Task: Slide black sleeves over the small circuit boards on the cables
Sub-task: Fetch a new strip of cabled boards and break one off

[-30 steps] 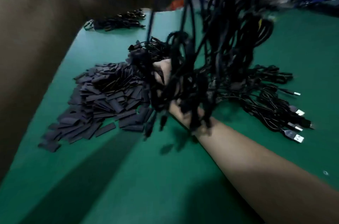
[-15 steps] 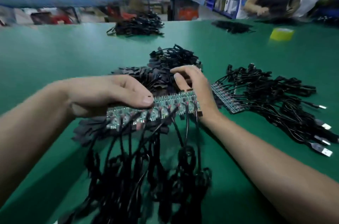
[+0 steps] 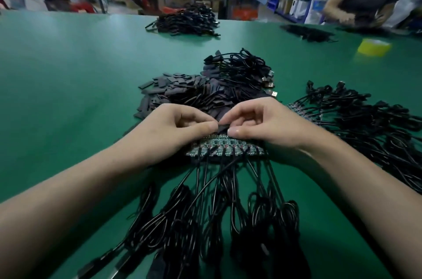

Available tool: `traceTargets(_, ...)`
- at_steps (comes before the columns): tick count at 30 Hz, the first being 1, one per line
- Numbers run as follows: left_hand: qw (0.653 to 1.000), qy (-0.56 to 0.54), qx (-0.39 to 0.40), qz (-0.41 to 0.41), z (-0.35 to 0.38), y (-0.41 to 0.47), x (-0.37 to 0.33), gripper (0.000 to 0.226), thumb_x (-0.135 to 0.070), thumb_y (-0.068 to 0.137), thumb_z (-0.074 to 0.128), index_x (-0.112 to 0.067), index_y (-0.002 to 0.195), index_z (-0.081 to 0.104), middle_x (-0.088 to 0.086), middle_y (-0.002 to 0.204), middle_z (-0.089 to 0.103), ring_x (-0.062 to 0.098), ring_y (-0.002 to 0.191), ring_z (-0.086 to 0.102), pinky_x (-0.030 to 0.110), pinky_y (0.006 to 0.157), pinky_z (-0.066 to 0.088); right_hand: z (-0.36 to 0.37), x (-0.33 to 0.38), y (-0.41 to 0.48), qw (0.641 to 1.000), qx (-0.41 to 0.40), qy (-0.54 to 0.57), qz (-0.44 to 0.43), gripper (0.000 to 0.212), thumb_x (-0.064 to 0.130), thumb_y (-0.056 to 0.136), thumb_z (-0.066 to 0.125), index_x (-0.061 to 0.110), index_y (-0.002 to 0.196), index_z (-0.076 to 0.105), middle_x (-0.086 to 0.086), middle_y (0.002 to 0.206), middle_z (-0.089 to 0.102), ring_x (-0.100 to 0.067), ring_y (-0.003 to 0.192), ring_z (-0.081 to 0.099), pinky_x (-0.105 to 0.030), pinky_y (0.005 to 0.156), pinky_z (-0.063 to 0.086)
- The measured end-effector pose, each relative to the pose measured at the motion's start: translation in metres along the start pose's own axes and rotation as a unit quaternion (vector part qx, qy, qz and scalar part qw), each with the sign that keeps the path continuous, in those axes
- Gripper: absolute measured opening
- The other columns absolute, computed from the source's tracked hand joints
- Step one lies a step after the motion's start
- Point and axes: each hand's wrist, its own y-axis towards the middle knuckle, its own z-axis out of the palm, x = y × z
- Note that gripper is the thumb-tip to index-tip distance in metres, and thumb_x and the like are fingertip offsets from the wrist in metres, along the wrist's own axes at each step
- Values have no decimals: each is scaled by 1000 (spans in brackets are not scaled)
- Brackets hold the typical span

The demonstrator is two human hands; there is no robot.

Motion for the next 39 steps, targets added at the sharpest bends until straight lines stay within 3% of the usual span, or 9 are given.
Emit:
traceTargets(3,999,-47,-4,-12,1,-7,5,30,-54,81,69,-37,105,77,-5,74,73,3,62,56,9,60,43,-5,4,-1,999,-7,-31,-12,19,15,85,80,25,102,79,4,86,77,-4,78,69,-12,73,51)
traceTargets(6,993,-115,20,-33,0,-12,5,29,-46,83,72,-29,106,78,10,84,74,12,67,59,11,60,48,-9,7,-3,999,-21,-39,-31,23,9,87,77,26,102,79,6,86,75,-3,80,67,-13,74,51)
traceTargets(10,980,-192,29,-51,-5,-16,4,22,-29,85,75,-17,102,79,6,76,74,14,62,61,14,57,49,-7,13,-6,997,-30,-47,-46,27,4,89,74,27,103,79,7,85,74,-2,78,66,-12,73,50)
traceTargets(13,977,-208,5,-49,-3,-17,2,20,-25,79,78,-14,96,80,9,77,76,13,58,60,16,56,52,-2,20,-6,990,-38,-135,-22,20,19,90,75,34,102,78,11,87,74,-2,78,67,-17,73,50)
traceTargets(17,971,-234,-31,-35,4,-20,-1,27,-31,66,81,-15,88,80,12,80,77,11,59,67,18,56,54,19,33,-7,942,-85,-320,-58,22,51,85,65,38,100,76,22,94,72,2,93,66,-25,81,52)
traceTargets(23,968,-236,-69,-45,8,-20,1,20,-29,69,81,-11,77,78,12,70,75,10,55,68,16,51,50,38,34,-5,979,-63,-191,-14,12,36,92,72,26,86,76,8,79,73,-1,73,64,-32,73,52)
traceTargets(26,966,-244,-70,-44,9,-20,1,19,-25,71,80,-8,76,77,12,65,73,8,49,65,14,48,48,39,33,-5,989,-46,-137,-1,14,35,90,72,22,86,77,1,82,74,-8,73,64,-34,74,52)
traceTargets(32,966,-251,-64,-22,11,-21,1,22,-36,65,79,-19,79,80,3,67,72,10,58,63,17,57,53,35,32,-5,994,-34,-101,-35,9,27,88,75,19,86,76,-1,82,75,-7,74,66,-25,73,52)
traceTargets(39,948,-314,-16,-43,10,-20,-1,18,-32,64,80,-17,74,79,5,66,71,9,54,61,16,56,52,33,30,-5,998,-10,-22,-57,14,26,81,74,13,84,76,-1,78,73,-6,72,63,-18,69,49)
